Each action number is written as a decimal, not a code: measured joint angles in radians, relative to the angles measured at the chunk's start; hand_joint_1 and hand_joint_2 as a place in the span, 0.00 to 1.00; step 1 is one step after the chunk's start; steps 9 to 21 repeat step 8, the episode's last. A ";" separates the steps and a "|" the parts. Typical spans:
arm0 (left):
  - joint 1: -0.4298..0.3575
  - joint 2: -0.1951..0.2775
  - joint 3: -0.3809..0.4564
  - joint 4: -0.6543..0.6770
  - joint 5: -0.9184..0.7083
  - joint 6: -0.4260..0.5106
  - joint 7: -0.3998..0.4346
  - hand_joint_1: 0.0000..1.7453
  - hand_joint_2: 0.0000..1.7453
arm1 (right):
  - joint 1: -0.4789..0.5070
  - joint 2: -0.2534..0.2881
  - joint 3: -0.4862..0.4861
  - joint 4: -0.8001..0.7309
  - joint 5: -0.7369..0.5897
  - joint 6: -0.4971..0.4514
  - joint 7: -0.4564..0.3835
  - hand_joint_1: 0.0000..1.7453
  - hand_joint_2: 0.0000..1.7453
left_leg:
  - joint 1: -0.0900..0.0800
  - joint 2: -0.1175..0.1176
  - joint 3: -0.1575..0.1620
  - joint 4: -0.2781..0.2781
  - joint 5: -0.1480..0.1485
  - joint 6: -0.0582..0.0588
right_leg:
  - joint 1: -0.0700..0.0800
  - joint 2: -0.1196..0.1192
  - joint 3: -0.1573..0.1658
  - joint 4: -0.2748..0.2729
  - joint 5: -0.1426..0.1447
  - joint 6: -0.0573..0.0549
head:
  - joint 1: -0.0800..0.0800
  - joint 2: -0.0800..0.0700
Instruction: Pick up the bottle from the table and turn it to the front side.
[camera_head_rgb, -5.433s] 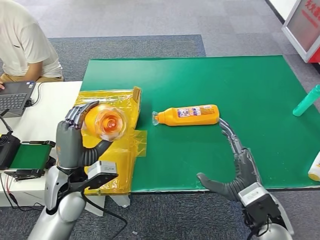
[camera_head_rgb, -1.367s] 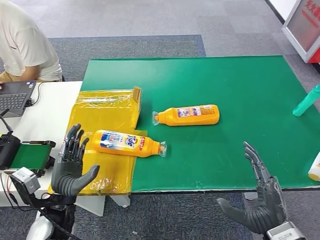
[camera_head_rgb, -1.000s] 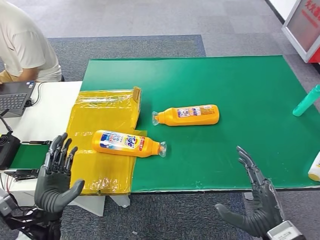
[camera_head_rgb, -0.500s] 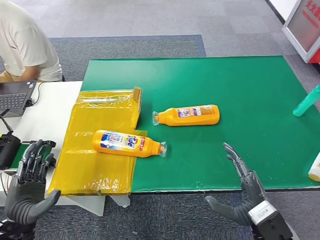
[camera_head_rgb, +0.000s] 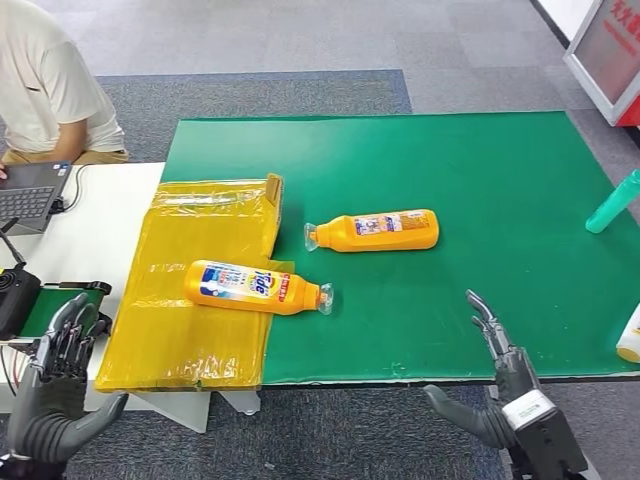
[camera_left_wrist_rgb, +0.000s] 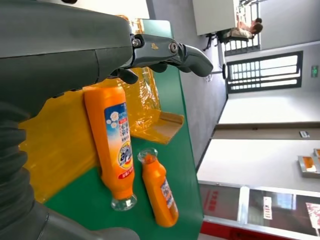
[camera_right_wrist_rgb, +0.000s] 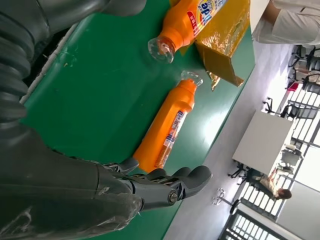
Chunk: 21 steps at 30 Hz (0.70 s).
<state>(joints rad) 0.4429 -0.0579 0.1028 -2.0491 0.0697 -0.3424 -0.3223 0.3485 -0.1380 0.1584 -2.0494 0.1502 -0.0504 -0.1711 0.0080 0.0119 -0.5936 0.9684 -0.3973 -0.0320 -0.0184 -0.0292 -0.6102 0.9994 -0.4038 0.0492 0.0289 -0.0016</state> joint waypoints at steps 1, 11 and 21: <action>0.002 -0.002 0.000 -0.004 -0.029 0.017 -0.005 0.00 1.00 | 0.005 0.003 -0.007 0.000 -0.003 0.000 -0.002 0.00 1.00 | 0.000 0.000 0.000 0.000 0.000 0.000 | 0.000 0.000 0.000 0.000 0.000 0.000 | 0.000 0.000; 0.006 -0.019 -0.010 -0.029 -0.109 0.099 -0.011 0.00 1.00 | 0.041 0.029 -0.058 -0.001 -0.030 0.008 -0.021 0.00 1.00 | 0.000 0.000 0.000 0.000 0.000 0.000 | 0.000 0.000 0.000 0.000 0.000 0.000 | 0.000 0.000; 0.006 -0.019 -0.010 -0.029 -0.109 0.099 -0.011 0.00 1.00 | 0.041 0.029 -0.058 -0.001 -0.030 0.008 -0.021 0.00 1.00 | 0.000 0.000 0.000 0.000 0.000 0.000 | 0.000 0.000 0.000 0.000 0.000 0.000 | 0.000 0.000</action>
